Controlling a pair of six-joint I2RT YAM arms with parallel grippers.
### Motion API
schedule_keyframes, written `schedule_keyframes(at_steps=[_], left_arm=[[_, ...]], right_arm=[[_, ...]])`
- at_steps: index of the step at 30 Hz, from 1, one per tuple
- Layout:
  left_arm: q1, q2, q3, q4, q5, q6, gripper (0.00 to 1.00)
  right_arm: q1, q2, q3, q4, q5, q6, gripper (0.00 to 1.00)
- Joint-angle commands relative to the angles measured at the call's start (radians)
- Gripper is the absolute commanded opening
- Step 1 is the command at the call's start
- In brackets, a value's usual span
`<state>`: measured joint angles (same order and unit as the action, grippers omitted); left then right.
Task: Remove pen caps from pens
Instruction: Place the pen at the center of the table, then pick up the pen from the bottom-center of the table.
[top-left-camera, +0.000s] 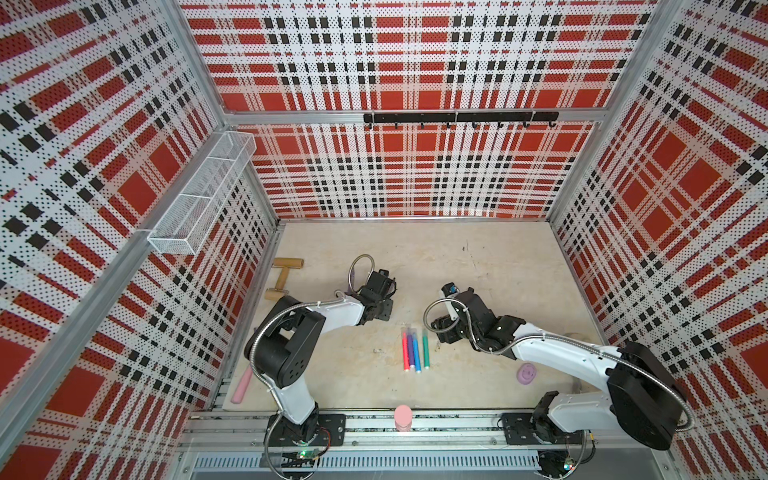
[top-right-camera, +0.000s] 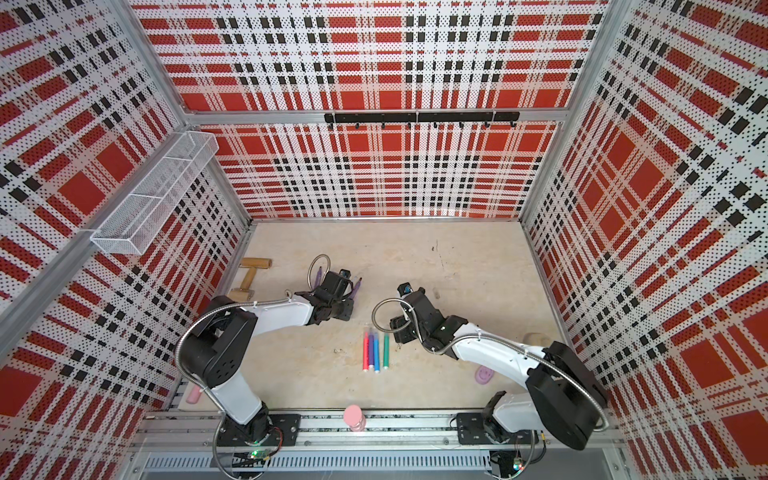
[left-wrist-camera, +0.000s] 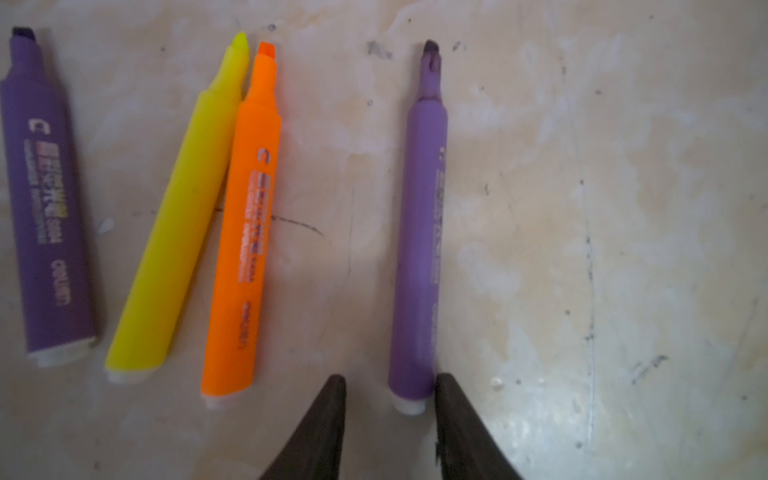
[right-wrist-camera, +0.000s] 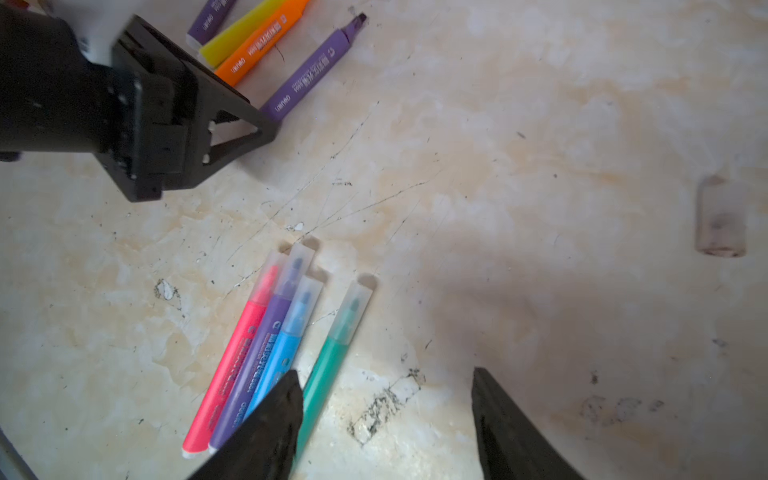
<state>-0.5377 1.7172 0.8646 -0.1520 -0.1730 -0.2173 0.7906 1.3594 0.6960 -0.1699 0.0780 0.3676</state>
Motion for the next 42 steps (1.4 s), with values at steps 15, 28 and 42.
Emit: schedule_keyframes(at_steps=[15,28,42], left_arm=[[0.018,-0.448,-0.13,0.099,0.067,0.0,0.52],[-0.042,-0.741,-0.177,0.062,0.031,-0.025,0.56],[-0.139,-0.782,-0.201,0.026,0.0,-0.023,0.58]], right_arm=[[0.105,0.185,0.031,0.1,0.067,0.111,0.63],[0.107,0.356,0.069,0.146,0.049,0.142,0.39],[0.106,0.266,0.107,0.104,0.15,0.11,0.08]])
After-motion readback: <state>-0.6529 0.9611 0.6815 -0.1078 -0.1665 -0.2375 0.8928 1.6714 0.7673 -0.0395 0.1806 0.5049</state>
